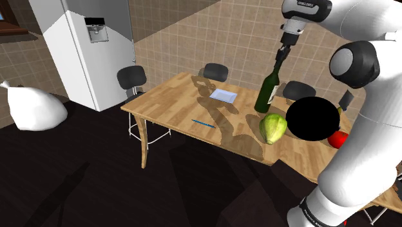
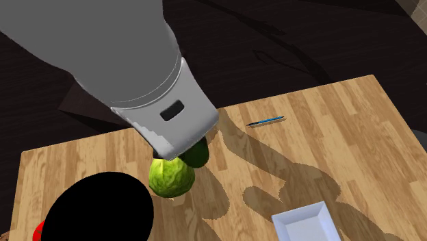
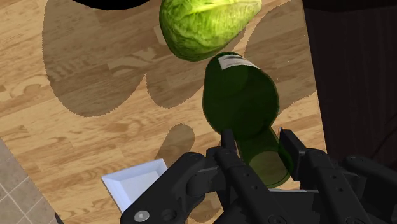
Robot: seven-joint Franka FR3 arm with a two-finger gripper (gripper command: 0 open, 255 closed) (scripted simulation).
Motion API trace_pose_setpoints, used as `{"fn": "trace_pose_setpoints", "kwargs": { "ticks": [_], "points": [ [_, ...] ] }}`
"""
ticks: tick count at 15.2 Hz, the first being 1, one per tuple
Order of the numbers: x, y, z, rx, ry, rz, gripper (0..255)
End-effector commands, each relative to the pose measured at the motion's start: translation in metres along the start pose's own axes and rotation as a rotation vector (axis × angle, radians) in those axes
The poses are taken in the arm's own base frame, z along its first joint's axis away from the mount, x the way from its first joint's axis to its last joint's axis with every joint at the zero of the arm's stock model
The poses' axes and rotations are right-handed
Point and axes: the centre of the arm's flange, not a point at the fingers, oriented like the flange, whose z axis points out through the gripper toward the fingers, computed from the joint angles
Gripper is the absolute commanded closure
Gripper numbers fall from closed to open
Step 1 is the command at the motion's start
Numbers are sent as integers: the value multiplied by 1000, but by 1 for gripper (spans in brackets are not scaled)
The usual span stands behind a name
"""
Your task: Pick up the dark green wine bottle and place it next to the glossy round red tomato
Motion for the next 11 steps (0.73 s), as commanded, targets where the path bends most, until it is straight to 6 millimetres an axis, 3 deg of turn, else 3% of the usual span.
{"fn": "trace_pose_setpoints", "kwargs": {
  "ticks": [1,11],
  "points": [
    [-24,8,-3,0,1,-1,255],
    [-148,52,-12,0,1,-1,255]
  ]
}}
